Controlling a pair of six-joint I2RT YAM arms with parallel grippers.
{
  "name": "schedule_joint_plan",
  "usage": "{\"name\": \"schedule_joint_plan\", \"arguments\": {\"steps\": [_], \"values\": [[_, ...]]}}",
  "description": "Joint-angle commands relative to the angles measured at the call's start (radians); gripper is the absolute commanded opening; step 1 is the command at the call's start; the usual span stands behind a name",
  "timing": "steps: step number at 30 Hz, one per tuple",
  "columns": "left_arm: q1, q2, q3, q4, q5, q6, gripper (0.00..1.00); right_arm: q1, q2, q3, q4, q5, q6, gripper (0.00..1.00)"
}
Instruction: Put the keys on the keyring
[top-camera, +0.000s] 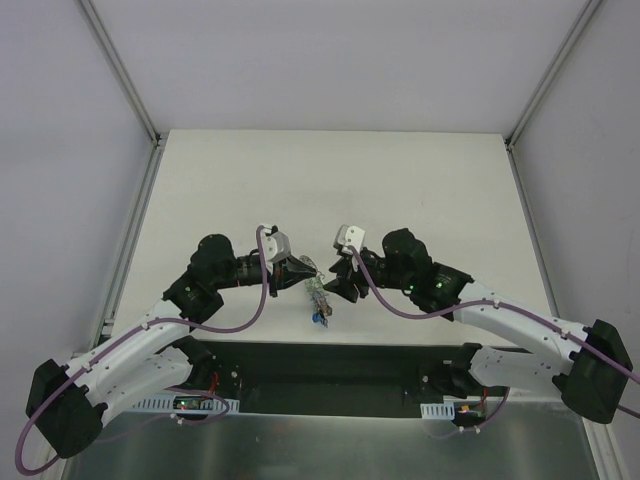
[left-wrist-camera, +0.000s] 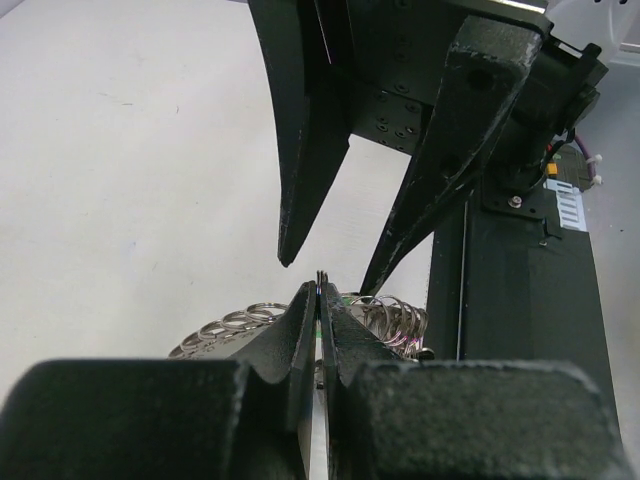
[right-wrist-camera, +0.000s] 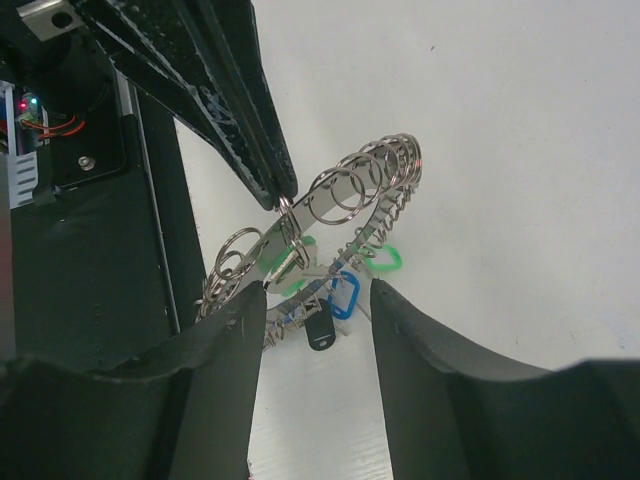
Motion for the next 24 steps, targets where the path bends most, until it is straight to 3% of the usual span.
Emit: {"name": "schedule_joint_plan", "arguments": {"steps": [1, 15, 18, 24], "values": [[0.01, -0.032, -0.001, 0.105, 0.046, 0.002, 0.0, -0.015, 0.007, 0.048, 0.074, -0.099, -0.015, 0.49], [0.01, -0.035, -0.006, 0.124, 0.082, 0.004, 0.0, -0.055, 0.048, 0.076, 0.089, -0.231, -0.023, 0.42], [0.01, -0.035, -0.009, 0.13, 0.096, 0.004, 0.0, -0.06, 0.059, 0.085, 0.092, -0.255, -0.023, 0.35], [0.01, -0.05, -0.017, 0.142, 0.093, 0.008, 0.0, -0.07, 0.059, 0.085, 0.078, -0.282, -0.032, 0.04]]}}
